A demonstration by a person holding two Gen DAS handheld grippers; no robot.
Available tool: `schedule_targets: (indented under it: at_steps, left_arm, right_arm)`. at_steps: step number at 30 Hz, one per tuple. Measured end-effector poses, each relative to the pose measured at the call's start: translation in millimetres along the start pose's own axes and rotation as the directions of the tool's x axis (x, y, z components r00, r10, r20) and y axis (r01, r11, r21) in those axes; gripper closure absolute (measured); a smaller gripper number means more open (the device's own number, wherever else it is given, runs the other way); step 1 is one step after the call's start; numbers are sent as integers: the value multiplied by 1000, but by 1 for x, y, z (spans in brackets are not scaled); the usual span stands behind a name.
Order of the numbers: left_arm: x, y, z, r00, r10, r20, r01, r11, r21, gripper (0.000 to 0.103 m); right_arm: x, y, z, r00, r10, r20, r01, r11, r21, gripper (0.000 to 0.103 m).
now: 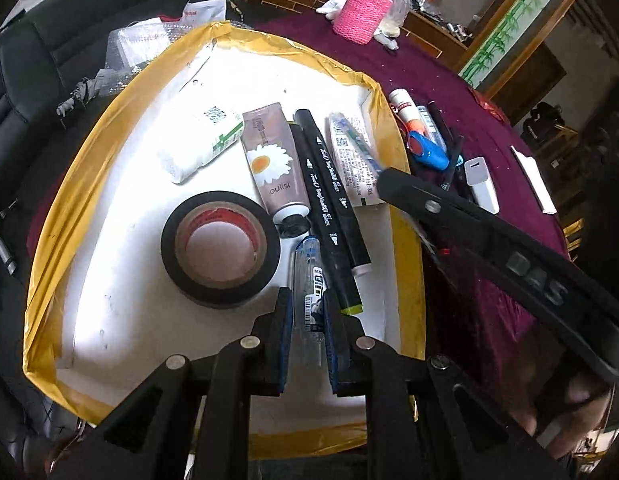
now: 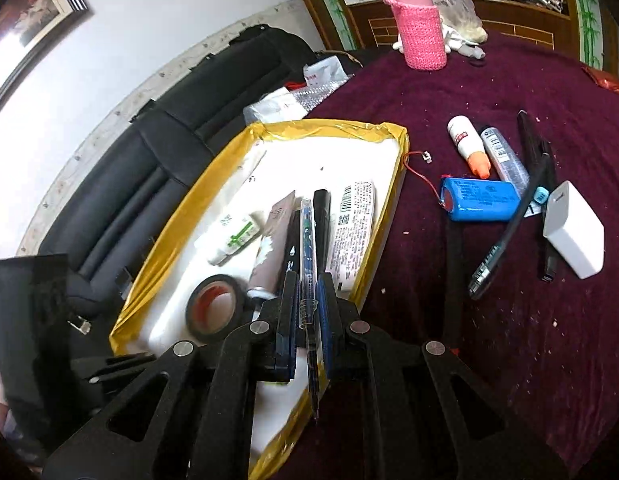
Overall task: Organize objects
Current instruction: 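Open both tools to drop the two pens into the tray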
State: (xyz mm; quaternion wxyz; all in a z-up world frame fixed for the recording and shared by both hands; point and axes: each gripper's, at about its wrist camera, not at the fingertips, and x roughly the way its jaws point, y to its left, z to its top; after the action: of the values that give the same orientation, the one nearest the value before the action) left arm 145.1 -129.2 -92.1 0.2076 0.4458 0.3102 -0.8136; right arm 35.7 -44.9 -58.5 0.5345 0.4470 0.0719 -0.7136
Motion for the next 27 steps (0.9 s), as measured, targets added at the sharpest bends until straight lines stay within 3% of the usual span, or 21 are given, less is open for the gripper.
schedule_targets:
  at_steps: [5, 11, 14, 16, 19, 25, 27]
  left_arm:
    - [-1, 6, 2, 999, -31, 15, 31, 999, -7, 89]
    - [0, 1, 0, 999, -20, 39, 20, 1000, 24, 85]
    - [-2, -3, -2, 998, -14, 53, 12, 999, 43, 72]
    - [-5, -7, -3, 998, -22, 61, 19, 998, 54, 52]
    - [-11, -12, -5, 996, -22, 89, 17, 998, 54, 39]
    - [-25, -16, -7, 992, -21, 127, 16, 999, 41, 36]
    - [-29, -18, -8, 989, -24, 145, 19, 999, 37, 36]
  right_arm:
    - [18, -3, 7, 999, -49, -22, 50, 999, 8, 93]
    - [21, -4, 10, 999, -28, -23, 29, 999, 40, 93]
    - [22, -4, 9, 1000, -14, -27, 15, 999, 51, 93]
    - [25, -2, 8, 999, -10, -37, 12, 999, 48, 93]
    - [25, -2, 7, 999, 9, -45, -7, 999, 50, 93]
    - [-1, -9, 3, 994, 111, 6, -111, 993, 34, 87]
    - [-16, -22, -3, 981, 194, 22, -194, 979, 53, 72]
